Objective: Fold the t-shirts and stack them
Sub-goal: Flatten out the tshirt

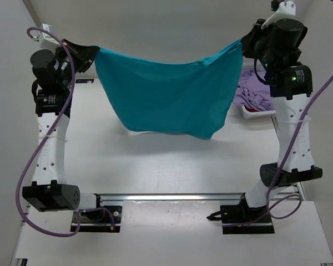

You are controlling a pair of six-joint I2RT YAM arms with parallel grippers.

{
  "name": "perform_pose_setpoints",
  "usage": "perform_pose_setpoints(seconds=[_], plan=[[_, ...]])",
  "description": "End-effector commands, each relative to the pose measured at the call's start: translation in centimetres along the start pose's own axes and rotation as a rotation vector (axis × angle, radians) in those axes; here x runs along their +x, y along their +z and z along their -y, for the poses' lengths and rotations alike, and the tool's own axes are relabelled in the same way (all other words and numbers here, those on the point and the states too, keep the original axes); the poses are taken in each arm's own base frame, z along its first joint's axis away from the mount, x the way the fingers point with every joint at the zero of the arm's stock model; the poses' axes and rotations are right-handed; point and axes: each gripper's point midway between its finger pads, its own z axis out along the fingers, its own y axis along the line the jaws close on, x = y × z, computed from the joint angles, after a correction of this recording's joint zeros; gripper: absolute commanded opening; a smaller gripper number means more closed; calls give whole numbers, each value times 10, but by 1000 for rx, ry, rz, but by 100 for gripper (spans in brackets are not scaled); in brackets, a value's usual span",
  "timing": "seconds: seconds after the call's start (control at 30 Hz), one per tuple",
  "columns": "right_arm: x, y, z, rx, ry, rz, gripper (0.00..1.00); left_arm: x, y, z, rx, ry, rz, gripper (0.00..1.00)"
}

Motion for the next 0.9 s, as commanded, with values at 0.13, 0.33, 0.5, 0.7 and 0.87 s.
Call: perform_pose_setpoints(seconds=[0.13, 0.33, 0.5, 0.7, 0.87], plan=[[61, 95, 30, -58, -33, -142, 0, 85, 41, -92, -248, 7, -140, 0], [95, 161, 41, -96, 0, -144, 0, 147, 89, -172, -341, -113, -291, 0], [-8, 141, 29, -91, 11, 183, 0, 95, 130, -117, -209, -100, -204, 0], [-125, 37, -1, -98, -63, 512, 0, -13, 102, -61, -124, -37, 23, 0], [-106, 18, -4, -51, -105, 435, 1, -33, 78, -62, -144, -2, 76, 0]])
